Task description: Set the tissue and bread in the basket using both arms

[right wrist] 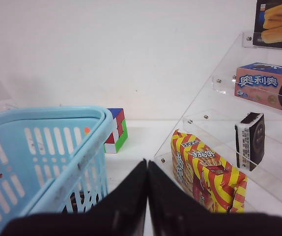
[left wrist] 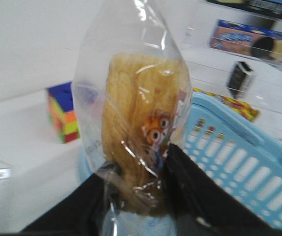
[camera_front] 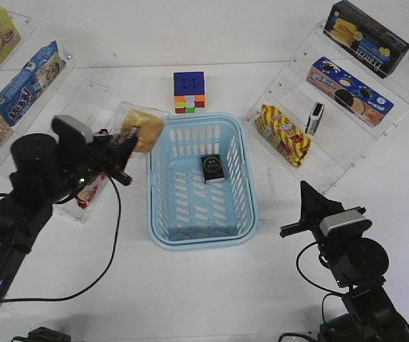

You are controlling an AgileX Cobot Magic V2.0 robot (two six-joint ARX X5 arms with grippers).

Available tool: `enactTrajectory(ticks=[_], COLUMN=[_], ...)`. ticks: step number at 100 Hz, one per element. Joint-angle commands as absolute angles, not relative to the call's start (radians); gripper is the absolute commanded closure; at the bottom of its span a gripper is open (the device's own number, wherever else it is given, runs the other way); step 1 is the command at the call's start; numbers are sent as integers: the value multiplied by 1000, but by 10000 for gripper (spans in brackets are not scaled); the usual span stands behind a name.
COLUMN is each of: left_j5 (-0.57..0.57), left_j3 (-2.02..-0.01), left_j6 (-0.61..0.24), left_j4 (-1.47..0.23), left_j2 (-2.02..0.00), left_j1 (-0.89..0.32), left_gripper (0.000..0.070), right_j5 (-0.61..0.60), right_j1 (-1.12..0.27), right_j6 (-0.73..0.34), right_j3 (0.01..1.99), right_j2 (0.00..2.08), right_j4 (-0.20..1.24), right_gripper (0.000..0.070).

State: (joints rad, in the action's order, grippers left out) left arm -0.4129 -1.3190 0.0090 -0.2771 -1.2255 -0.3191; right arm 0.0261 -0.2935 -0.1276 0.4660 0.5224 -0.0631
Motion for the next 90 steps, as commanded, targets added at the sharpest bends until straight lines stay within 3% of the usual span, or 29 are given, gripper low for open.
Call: enactTrajectory(ticks=[1, 6, 18, 23, 37, 46, 52, 58, 74, 90], left_j5=[-432, -431, -431, -430, -420, -339, -253, -162, 32, 56], left_j3=[-1331, -1331, -1331, -1331, -1331, -1331, -1331, -1331, -1331, -1271], left_j6=[-13, -12, -12, -12, -10, -10, -7, 9, 14, 14], left_j4=[-265, -270, -305, -322, -329, -329, -339, -356, -430, -486], left_j2=[-1250, -1272, -1321, -1330, -1315, -1274, -1235, -1194, -1097, -997], left_j1=[-384, -429, -495, -511, -522, -505, -484, -466, -419, -360], left_gripper=[697, 657, 303, 242, 255, 289, 434, 693, 700, 700], right_j5=[27, 27, 27, 27, 27, 27, 27, 27, 27, 27], right_j1=[-297, -297, -297, -297, -297, -297, -297, -297, -297, -297], right_j6=[-135, -135, -135, -135, -131, -130, -130, -131, -131, -131], right_j3=[474, 474, 474, 474, 474, 474, 474, 474, 474, 474], right_j2=[525, 525, 525, 525, 525, 525, 525, 524, 524, 524], right_j4=[-72, -72, -71, -70, -70, -70, -70, -70, -71, -71], right_gripper=[700, 700, 700, 700, 700, 700, 700, 700, 700, 700])
